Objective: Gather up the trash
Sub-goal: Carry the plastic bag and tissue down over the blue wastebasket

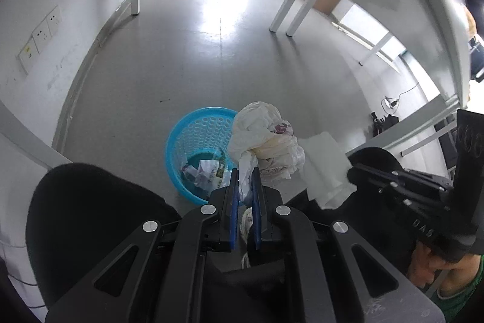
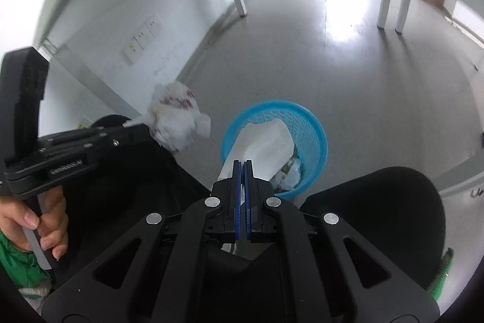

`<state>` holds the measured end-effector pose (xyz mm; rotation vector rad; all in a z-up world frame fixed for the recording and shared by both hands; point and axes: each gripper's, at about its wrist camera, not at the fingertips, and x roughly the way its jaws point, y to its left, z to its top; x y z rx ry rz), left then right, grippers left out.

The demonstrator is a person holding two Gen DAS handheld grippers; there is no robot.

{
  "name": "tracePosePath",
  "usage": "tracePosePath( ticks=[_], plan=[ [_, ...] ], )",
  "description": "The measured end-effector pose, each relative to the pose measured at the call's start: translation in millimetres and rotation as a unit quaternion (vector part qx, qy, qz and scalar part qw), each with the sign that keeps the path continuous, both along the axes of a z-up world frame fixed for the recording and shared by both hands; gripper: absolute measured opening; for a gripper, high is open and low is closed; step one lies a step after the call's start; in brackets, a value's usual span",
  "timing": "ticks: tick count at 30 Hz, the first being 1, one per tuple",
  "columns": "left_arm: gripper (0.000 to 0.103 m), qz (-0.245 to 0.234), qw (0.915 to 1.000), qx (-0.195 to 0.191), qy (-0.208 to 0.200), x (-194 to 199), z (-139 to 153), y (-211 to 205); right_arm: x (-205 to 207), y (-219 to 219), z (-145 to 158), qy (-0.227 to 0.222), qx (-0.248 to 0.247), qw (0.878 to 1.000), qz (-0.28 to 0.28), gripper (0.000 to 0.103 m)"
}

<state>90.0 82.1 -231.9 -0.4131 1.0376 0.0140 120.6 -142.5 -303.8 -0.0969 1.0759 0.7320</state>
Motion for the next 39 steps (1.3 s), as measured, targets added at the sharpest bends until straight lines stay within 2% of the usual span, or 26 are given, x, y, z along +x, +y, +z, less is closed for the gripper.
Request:
tracePosePath(
  ticks=[16, 18, 22, 31, 39],
  plan=[
    [0.007, 0.03, 0.9975, -0.018, 0.061, 41, -48, 14, 46, 31, -56, 0.06, -0.041, 0.997, -0.015, 0.001],
    [0.007, 0.032, 0.9963, -0.026, 0.076, 45, -54, 15, 53, 35, -61, 0.068, -0.044, 0.997, -0.018, 0.001],
    [0.007, 0.039, 0.9951, -0.044, 0.08, 47, -57, 20, 59, 43, -72, 0.075, -0.051, 0.996, -0.019, 0.002],
    [0.007, 0.049, 0.9922, -0.035, 0.109, 70, -82, 21, 80, 60, -97, 0.093, -0.066, 0.993, -0.017, 0.002],
    [0.007, 0.062, 0.9869, -0.041, 0.143, 102, -118, 24, 104, 75, -129, 0.12, -0.086, 0.989, -0.023, 0.002]
  ],
)
